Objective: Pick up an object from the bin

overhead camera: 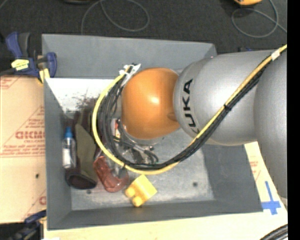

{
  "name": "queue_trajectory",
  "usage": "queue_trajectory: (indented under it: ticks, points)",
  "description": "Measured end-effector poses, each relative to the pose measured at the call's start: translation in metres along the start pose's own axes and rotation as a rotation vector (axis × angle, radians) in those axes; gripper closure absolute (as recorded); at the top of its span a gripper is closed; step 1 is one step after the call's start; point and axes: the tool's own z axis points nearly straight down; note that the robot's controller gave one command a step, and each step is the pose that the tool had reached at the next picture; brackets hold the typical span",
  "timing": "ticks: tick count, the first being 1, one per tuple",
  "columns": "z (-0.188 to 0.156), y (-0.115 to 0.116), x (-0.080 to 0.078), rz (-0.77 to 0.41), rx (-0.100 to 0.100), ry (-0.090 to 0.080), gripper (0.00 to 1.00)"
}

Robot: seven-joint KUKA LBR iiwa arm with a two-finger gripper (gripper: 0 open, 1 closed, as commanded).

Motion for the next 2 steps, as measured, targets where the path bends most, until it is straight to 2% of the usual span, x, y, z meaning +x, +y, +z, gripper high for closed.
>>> queue_trajectory:
  ticks: [1, 2]
  points:
    - [0.000, 0.000, 0.000, 0.000, 0.000, 0.000, 1.00]
    - [-0.028, 0.000, -0.007, -0.020, 0.001, 0.001, 1.00]
